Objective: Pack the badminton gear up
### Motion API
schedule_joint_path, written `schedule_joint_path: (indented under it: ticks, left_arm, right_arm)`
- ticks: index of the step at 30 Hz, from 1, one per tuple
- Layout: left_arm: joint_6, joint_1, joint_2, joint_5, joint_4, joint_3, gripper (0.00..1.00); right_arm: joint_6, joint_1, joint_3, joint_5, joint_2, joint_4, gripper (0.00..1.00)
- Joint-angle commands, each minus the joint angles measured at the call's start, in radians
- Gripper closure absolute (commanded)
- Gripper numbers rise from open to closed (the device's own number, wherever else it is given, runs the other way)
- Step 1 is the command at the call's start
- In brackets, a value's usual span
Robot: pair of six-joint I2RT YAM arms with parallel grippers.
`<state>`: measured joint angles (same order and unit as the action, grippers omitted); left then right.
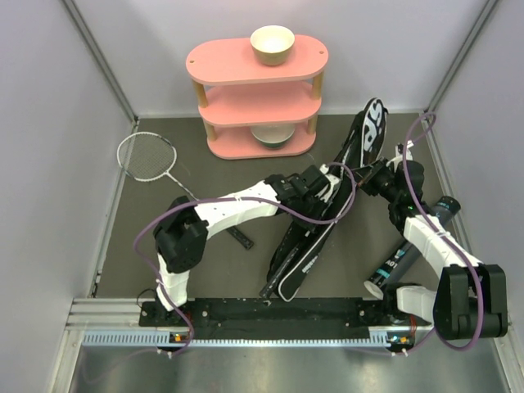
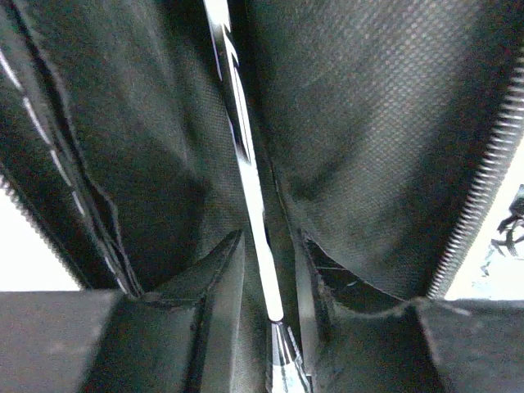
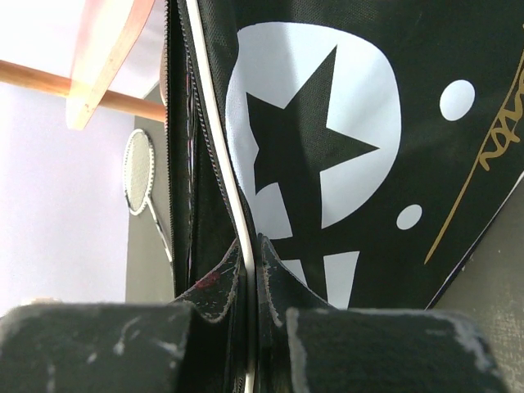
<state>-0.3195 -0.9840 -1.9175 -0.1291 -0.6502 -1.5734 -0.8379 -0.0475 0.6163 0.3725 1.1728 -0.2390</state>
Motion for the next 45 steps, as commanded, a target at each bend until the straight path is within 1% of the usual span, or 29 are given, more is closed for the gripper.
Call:
schedule_joint_path:
  ticks: [1,4,6,7,9,11,14,18,21,26,27,29,31,35,38,39,40,41,42,43,44,45]
  left_arm:
    - [-0.009,-0.007,-0.020,0.026,0.018,-0.017,0.67]
    - [0.005,-0.010,-0.038,0.032,0.021,-0.045,0.79]
    - [0.032,-0.010,-0.069,0.040,-0.011,-0.101,0.85]
    - [0.046,-0.010,-0.080,0.043,-0.029,-0.128,0.93]
    - [0.071,-0.010,-0.106,0.049,-0.086,-0.213,1.00]
    - [0.083,-0.010,-0.106,0.049,-0.095,-0.266,1.00]
    - [0.073,-0.010,-0.083,0.052,-0.071,-0.301,1.00]
    - [0.053,-0.008,-0.069,0.060,0.000,-0.312,1.00]
    - [0.040,-0.004,-0.103,0.095,0.011,-0.365,1.00]
    - [0.013,0.005,-0.169,0.120,0.090,-0.433,1.00]
    - [0.008,0.005,-0.175,0.165,0.107,-0.436,1.00]
    - [-0.010,0.005,-0.193,0.183,0.158,-0.438,1.00]
    - [-0.027,0.005,-0.209,0.190,0.158,-0.459,1.00]
    - [-0.094,0.004,-0.212,0.209,0.175,-0.432,1.00]
    - [-0.099,0.005,-0.206,0.200,0.153,-0.430,1.00]
    - [-0.098,0.008,-0.199,0.189,0.130,-0.428,0.95]
    - [-0.099,0.014,-0.189,0.178,0.124,-0.422,0.87]
    - [-0.101,0.019,-0.154,0.137,0.124,-0.410,0.73]
    - [-0.104,0.024,-0.128,0.102,0.133,-0.392,0.67]
    - [-0.105,0.036,-0.098,0.080,0.158,-0.340,0.62]
    - [-0.104,0.041,-0.030,0.053,0.171,-0.312,0.43]
    - [-0.098,0.047,0.007,0.013,0.181,-0.285,0.41]
  right_arm:
    - [0.002,0.011,0.017,0.029,-0.004,-0.105,1.00]
    - [-0.001,0.011,0.008,0.029,-0.004,-0.111,1.00]
    - [-0.003,0.011,0.005,0.032,-0.005,-0.114,1.00]
    - [-0.003,0.009,0.003,0.034,-0.004,-0.114,1.00]
    - [-0.003,0.011,0.003,0.039,-0.006,-0.112,1.00]
    - [0.000,0.008,0.003,0.039,-0.012,-0.105,1.00]
    - [-0.001,0.009,-0.003,0.048,-0.019,-0.100,1.00]
    - [-0.024,0.009,-0.016,0.080,-0.015,-0.126,1.00]
    - [-0.072,0.009,-0.043,0.109,-0.010,-0.169,1.00]
    - [-0.116,0.008,-0.082,0.134,-0.004,-0.219,1.00]
    - [-0.131,0.008,-0.089,0.137,-0.004,-0.229,1.00]
    - [-0.145,0.006,-0.101,0.146,0.001,-0.246,1.00]
    - [-0.158,0.008,-0.102,0.148,0.002,-0.252,1.00]
    - [-0.167,0.006,-0.095,0.126,-0.002,-0.244,1.00]
    - [-0.171,0.006,-0.089,0.109,0.001,-0.238,1.00]
    - [-0.164,0.008,-0.084,0.105,-0.001,-0.234,1.00]
    - [-0.158,0.008,-0.078,0.100,0.002,-0.218,1.00]
    - [-0.150,0.008,-0.075,0.089,0.001,-0.211,1.00]
    - [-0.135,0.008,-0.070,0.085,0.002,-0.200,1.00]
    - [-0.127,0.009,-0.064,0.080,0.005,-0.192,1.00]
    - [-0.119,0.009,-0.061,0.072,0.005,-0.175,1.00]
    - [-0.104,0.011,-0.058,0.071,0.005,-0.169,1.00]
